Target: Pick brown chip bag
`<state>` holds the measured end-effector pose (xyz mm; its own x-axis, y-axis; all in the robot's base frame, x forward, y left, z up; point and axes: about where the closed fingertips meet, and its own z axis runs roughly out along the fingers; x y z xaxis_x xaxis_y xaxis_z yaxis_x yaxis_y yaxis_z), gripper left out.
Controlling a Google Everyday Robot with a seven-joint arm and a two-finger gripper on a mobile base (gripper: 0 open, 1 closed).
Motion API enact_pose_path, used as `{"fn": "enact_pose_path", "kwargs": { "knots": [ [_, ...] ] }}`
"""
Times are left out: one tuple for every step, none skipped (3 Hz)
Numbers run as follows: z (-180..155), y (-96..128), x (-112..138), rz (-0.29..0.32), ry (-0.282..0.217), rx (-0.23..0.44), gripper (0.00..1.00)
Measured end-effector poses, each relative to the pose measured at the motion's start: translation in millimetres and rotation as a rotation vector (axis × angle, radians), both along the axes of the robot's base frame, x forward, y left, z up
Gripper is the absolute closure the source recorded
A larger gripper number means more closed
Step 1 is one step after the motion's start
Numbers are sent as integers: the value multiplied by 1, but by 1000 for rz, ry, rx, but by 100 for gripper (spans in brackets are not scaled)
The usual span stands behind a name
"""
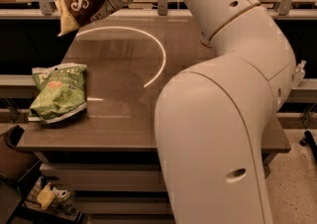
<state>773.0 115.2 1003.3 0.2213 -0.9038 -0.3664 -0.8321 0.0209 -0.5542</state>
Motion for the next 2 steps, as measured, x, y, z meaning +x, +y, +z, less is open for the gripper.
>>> {"fn": "enact_pose_path", "kwargs": {
  "knots": [
    [17, -2, -5, -10, -25, -9, 100],
    [32, -4, -9, -18, -51, -14, 100]
  ]
}}
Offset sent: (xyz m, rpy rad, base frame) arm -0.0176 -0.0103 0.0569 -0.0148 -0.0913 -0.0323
